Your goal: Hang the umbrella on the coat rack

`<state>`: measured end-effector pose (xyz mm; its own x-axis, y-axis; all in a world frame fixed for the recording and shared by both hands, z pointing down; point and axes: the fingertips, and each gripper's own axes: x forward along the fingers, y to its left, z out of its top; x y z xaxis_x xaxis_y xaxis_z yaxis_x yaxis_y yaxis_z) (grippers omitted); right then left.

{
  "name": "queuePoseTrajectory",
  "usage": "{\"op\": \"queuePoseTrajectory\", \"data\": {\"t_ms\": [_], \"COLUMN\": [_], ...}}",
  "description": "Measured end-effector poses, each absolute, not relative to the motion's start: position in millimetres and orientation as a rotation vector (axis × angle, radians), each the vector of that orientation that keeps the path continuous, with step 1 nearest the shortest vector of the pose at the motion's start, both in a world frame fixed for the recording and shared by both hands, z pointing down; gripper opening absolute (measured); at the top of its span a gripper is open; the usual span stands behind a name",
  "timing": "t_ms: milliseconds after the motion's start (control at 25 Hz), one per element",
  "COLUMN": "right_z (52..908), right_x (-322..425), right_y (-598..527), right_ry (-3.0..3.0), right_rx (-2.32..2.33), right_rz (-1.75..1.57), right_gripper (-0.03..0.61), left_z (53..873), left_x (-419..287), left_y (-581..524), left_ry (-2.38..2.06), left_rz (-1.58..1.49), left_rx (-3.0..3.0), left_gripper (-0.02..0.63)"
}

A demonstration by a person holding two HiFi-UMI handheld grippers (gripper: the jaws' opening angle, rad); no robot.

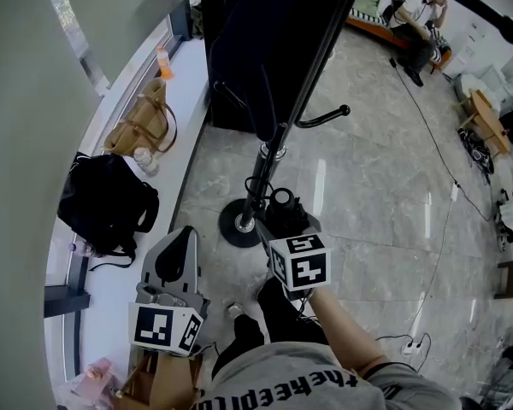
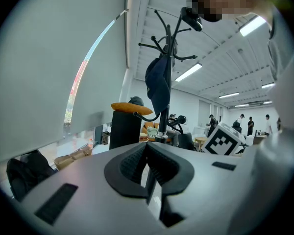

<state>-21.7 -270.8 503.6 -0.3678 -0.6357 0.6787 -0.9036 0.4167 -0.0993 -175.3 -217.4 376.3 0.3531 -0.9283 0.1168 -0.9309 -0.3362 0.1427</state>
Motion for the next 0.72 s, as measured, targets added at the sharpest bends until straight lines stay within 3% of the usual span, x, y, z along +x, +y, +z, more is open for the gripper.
{"op": "queuePoseTrajectory", "data": {"t_ms": [720], "right_z": [499.4], "right_x": [-21.9], "right_y": [-260.8], "right_ry": [-2.165], "right_rx": [1.301], "right_rz": [0.627], "right_gripper": [0.321], "left_z": [372.7], "left_x": [-173.3], "left_y": [-204.9], "left_ry": [-1.702], "left_rz": [0.032], "left_rx": [2.432], "left_gripper": [0.015]}}
